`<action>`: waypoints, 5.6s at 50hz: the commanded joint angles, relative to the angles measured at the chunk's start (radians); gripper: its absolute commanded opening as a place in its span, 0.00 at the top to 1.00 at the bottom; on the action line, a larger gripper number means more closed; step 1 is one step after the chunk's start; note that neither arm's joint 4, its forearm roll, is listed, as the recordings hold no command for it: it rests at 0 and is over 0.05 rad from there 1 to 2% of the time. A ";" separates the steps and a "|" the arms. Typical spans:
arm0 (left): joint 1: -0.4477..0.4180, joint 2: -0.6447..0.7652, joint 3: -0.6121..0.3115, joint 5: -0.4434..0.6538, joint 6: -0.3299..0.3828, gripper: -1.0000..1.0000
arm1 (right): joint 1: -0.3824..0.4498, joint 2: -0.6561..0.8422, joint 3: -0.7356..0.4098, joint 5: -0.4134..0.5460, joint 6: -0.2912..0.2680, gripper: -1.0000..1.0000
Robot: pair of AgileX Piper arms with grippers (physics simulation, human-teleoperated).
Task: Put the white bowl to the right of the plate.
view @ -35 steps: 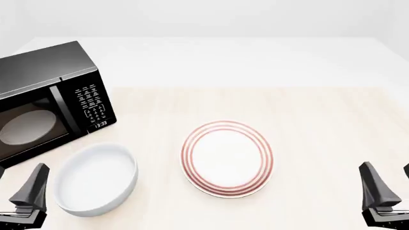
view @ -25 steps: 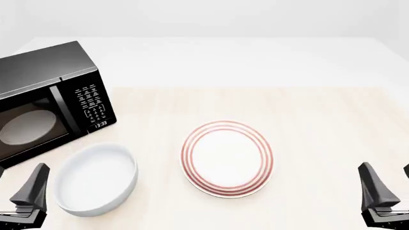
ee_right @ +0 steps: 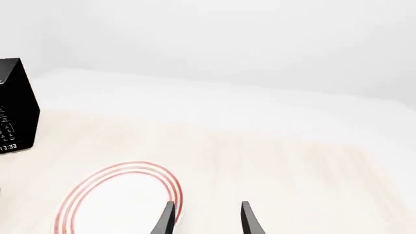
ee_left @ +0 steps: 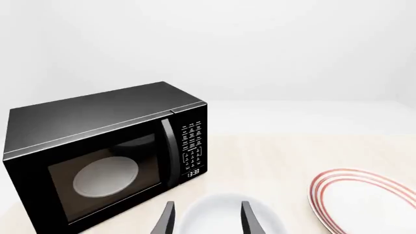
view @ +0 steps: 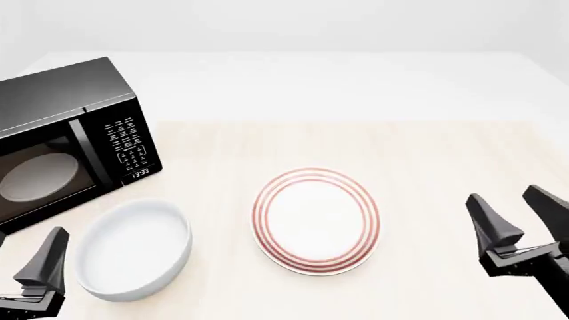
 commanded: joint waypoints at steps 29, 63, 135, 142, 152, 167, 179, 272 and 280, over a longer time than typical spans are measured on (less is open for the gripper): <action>0.000 0.000 0.000 0.000 0.000 0.00 | 0.365 0.690 -0.651 0.175 -0.066 0.00; 0.000 0.000 0.000 0.000 0.000 0.00 | 0.521 1.001 -1.024 0.316 -0.120 0.00; 0.000 0.000 0.000 0.000 0.000 0.00 | 0.808 1.510 -1.418 0.410 0.014 0.00; 0.000 0.000 0.000 0.000 0.000 0.00 | 0.814 1.528 -1.405 0.390 0.051 0.00; 0.000 0.000 0.000 0.000 0.000 0.00 | 0.825 1.557 -1.371 0.364 0.089 0.00; 0.000 0.000 0.000 0.000 0.000 0.00 | 0.828 1.582 -1.345 0.334 0.161 0.00; 0.000 0.000 0.000 0.000 0.000 0.00 | 0.815 1.594 -1.318 0.289 0.201 0.00; 0.000 0.000 0.000 0.000 0.000 0.00 | 0.805 1.754 -1.258 0.079 0.381 0.00; 0.000 0.000 0.000 0.000 0.000 0.00 | 0.807 1.776 -1.274 0.075 0.389 0.00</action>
